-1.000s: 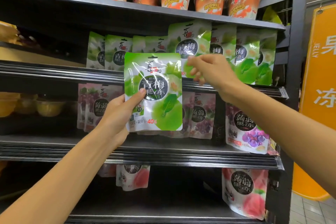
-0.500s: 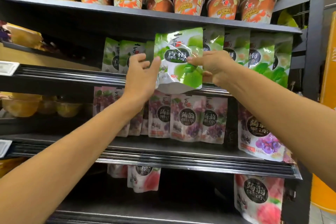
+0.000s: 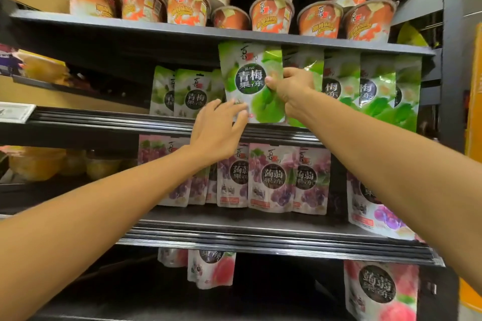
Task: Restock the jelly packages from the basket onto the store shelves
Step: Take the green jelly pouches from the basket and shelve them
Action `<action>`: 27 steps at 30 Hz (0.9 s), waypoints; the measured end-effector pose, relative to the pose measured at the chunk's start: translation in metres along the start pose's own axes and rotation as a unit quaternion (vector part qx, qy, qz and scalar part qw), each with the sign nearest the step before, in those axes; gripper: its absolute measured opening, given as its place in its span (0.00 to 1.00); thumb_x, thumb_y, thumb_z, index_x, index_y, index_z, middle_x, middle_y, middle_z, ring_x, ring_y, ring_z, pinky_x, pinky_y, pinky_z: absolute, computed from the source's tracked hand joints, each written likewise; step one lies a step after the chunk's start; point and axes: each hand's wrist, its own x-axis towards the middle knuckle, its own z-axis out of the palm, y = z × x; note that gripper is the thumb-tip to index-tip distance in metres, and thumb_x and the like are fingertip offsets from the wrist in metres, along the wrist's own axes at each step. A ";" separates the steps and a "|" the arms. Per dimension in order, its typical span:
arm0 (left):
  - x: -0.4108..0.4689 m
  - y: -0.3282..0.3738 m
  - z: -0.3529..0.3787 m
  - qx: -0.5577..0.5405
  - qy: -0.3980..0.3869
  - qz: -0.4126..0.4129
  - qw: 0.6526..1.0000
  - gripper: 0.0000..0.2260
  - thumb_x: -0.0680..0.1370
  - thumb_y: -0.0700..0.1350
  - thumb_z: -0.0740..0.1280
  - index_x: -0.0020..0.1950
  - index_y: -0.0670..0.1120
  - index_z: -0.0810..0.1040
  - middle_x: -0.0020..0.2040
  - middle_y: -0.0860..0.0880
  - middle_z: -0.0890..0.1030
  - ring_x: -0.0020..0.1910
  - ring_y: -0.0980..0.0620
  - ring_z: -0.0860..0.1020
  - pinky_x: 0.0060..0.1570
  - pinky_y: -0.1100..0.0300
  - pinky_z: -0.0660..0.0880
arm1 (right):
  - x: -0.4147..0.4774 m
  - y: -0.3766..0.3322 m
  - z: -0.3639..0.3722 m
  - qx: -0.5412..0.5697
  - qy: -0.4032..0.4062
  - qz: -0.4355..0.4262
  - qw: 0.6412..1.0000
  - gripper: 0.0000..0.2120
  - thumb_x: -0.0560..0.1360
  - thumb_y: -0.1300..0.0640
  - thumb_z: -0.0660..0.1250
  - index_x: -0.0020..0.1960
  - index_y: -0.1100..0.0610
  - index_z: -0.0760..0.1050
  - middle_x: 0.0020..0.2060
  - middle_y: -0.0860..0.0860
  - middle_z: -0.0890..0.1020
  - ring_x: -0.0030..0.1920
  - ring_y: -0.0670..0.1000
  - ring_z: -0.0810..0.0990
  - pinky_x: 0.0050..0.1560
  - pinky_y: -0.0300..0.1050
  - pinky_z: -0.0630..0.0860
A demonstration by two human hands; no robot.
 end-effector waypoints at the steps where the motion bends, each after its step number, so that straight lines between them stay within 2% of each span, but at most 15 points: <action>1: -0.002 -0.001 0.003 -0.003 -0.003 -0.014 1.000 0.19 0.85 0.52 0.50 0.74 0.54 0.69 0.77 0.49 0.66 0.78 0.47 0.57 0.76 0.49 0.52 | -0.001 0.004 -0.001 -0.013 -0.005 -0.011 1.000 0.06 0.73 0.60 0.75 0.47 0.56 0.79 0.39 0.51 0.82 0.44 0.52 0.81 0.48 0.46 0.81; 2: -0.005 -0.002 0.005 -0.002 0.001 -0.022 1.000 0.19 0.84 0.53 0.50 0.74 0.55 0.69 0.77 0.49 0.65 0.78 0.47 0.55 0.77 0.48 0.50 | -0.001 0.008 -0.003 -0.026 -0.009 -0.018 0.999 0.06 0.74 0.59 0.74 0.48 0.58 0.79 0.39 0.51 0.81 0.44 0.52 0.81 0.47 0.47 0.80; 5: -0.010 -0.002 0.010 0.023 0.016 -0.003 1.000 0.19 0.84 0.53 0.50 0.73 0.55 0.69 0.76 0.51 0.66 0.78 0.48 0.55 0.77 0.48 0.45 | -0.001 0.011 -0.019 -0.090 -0.014 -0.063 0.994 0.16 0.74 0.55 0.74 0.53 0.68 0.80 0.38 0.54 0.78 0.39 0.52 0.76 0.42 0.48 0.76; 6: -0.011 -0.001 0.011 0.027 0.018 0.004 0.999 0.19 0.84 0.53 0.51 0.73 0.54 0.69 0.76 0.51 0.67 0.78 0.48 0.55 0.77 0.48 0.45 | -0.002 0.011 -0.025 -0.118 -0.011 -0.083 0.990 0.17 0.74 0.54 0.74 0.51 0.68 0.80 0.37 0.54 0.78 0.37 0.52 0.76 0.41 0.49 0.77; 8: -0.012 -0.001 0.012 0.030 0.019 0.008 0.999 0.20 0.84 0.54 0.51 0.73 0.53 0.69 0.75 0.52 0.68 0.78 0.49 0.55 0.77 0.48 0.45 | -0.005 0.012 -0.037 -0.146 -0.011 -0.105 0.984 0.12 0.74 0.56 0.75 0.47 0.65 0.79 0.36 0.53 0.80 0.35 0.52 0.81 0.40 0.47 0.82; 10: -0.012 0.001 0.014 0.031 0.022 0.010 0.999 0.20 0.84 0.54 0.51 0.73 0.52 0.69 0.74 0.52 0.69 0.78 0.49 0.56 0.77 0.48 0.45 | -0.009 0.014 -0.047 -0.159 -0.028 -0.108 0.981 0.07 0.73 0.61 0.75 0.48 0.64 0.79 0.37 0.56 0.82 0.32 0.50 0.83 0.31 0.41 0.81; 12: -0.014 0.003 0.015 0.032 0.024 0.013 0.999 0.20 0.84 0.54 0.52 0.73 0.51 0.70 0.74 0.51 0.71 0.77 0.48 0.57 0.77 0.49 0.46 | -0.014 0.018 -0.054 -0.194 -0.047 -0.117 0.973 0.06 0.73 0.63 0.74 0.48 0.64 0.80 0.35 0.59 0.83 0.30 0.51 0.83 0.27 0.39 0.79; 15: -0.015 0.008 0.018 0.039 0.026 0.013 0.999 0.20 0.84 0.53 0.52 0.73 0.49 0.69 0.73 0.48 0.71 0.77 0.47 0.58 0.77 0.49 0.46 | -0.020 0.024 -0.058 -0.216 -0.054 -0.116 0.968 0.08 0.73 0.63 0.74 0.50 0.63 0.79 0.33 0.57 0.83 0.30 0.51 0.83 0.25 0.38 0.78; 17: -0.017 0.011 0.019 0.032 0.031 0.007 0.999 0.20 0.83 0.53 0.53 0.72 0.49 0.70 0.73 0.48 0.72 0.76 0.47 0.59 0.77 0.49 0.46 | -0.021 0.027 -0.059 -0.206 -0.056 -0.116 0.970 0.08 0.74 0.63 0.74 0.51 0.62 0.79 0.33 0.56 0.83 0.29 0.49 0.82 0.26 0.37 0.77; 22: -0.022 0.015 0.021 0.008 0.053 0.006 0.999 0.19 0.84 0.52 0.53 0.71 0.49 0.71 0.72 0.49 0.72 0.76 0.48 0.60 0.77 0.49 0.47 | -0.025 0.035 -0.059 -0.174 -0.056 -0.127 0.975 0.07 0.74 0.62 0.73 0.52 0.62 0.79 0.34 0.56 0.84 0.32 0.51 0.83 0.33 0.43 0.80; 25: -0.028 0.017 0.020 -0.012 0.079 0.020 0.997 0.17 0.83 0.51 0.55 0.71 0.49 0.71 0.71 0.51 0.73 0.75 0.49 0.61 0.77 0.49 0.48 | -0.030 0.041 -0.060 -0.183 -0.043 -0.164 0.968 0.04 0.75 0.60 0.72 0.49 0.59 0.80 0.34 0.53 0.84 0.34 0.51 0.84 0.38 0.44 0.82; 27: -0.034 0.019 0.020 -0.035 0.102 0.035 0.993 0.15 0.83 0.49 0.57 0.68 0.48 0.74 0.68 0.51 0.75 0.72 0.49 0.65 0.76 0.49 0.53 | -0.034 0.044 -0.060 -0.173 -0.034 -0.182 0.967 0.01 0.76 0.60 0.70 0.48 0.57 0.80 0.34 0.52 0.84 0.34 0.48 0.84 0.38 0.44 0.83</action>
